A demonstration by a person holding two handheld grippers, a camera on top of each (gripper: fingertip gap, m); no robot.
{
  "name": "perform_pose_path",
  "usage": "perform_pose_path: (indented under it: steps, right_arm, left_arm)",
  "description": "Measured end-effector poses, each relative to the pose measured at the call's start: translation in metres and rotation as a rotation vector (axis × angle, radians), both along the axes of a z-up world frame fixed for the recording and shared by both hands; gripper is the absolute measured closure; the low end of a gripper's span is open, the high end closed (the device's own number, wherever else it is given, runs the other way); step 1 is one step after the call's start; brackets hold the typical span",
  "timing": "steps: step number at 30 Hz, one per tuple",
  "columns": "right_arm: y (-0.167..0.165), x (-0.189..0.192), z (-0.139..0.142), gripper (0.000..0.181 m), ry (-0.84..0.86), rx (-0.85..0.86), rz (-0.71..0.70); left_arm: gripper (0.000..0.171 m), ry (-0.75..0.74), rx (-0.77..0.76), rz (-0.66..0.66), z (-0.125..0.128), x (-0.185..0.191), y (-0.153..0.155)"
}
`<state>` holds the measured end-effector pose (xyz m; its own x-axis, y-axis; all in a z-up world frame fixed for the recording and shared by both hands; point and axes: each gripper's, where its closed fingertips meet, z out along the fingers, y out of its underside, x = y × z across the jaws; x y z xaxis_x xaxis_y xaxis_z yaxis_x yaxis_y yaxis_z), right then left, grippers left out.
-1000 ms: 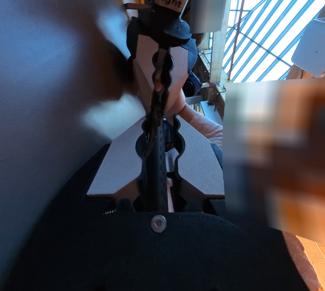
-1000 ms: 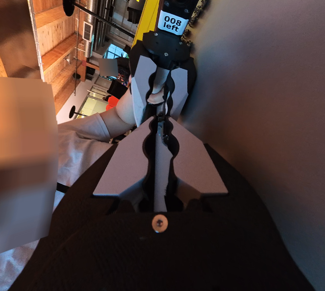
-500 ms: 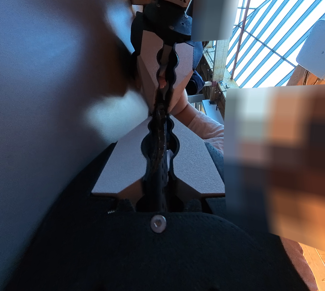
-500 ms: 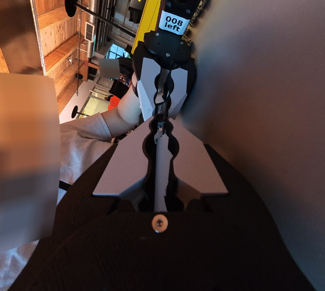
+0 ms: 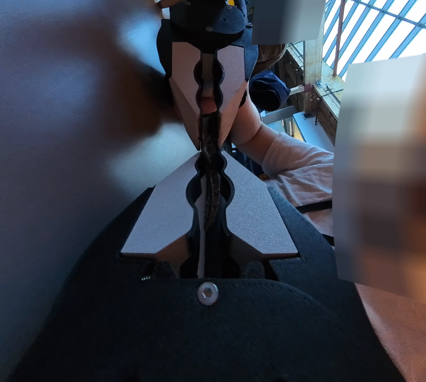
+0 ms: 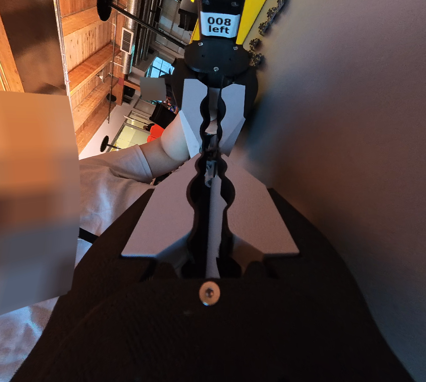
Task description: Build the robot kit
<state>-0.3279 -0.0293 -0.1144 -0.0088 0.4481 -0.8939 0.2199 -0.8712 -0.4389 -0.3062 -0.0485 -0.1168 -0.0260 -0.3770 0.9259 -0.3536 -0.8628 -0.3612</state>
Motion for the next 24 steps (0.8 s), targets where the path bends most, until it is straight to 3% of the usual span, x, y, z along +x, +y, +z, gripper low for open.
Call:
perform_pose_path:
  steps: [12, 15, 17, 24]
  right_arm:
    - [0.0, 0.0, 0.006, 0.175, 0.071, -0.102, 0.026]
    - [0.0, 0.0, 0.008, 0.16, 0.085, -0.109, 0.028]
    - [0.0, 0.0, 0.007, 0.176, 0.073, -0.084, 0.024]
    - [0.001, 0.0, -0.001, 0.176, 0.016, -0.044, -0.003]
  left_arm:
    - [0.164, -0.018, 0.0, 0.004, 0.005, 0.0, 0.001]
    - [0.164, 0.018, 0.037, 0.02, -0.001, -0.002, 0.004]
    - [0.164, -0.008, 0.02, 0.008, 0.003, -0.001, 0.001]
    - [0.164, 0.031, 0.025, 0.016, -0.005, -0.002, 0.002]
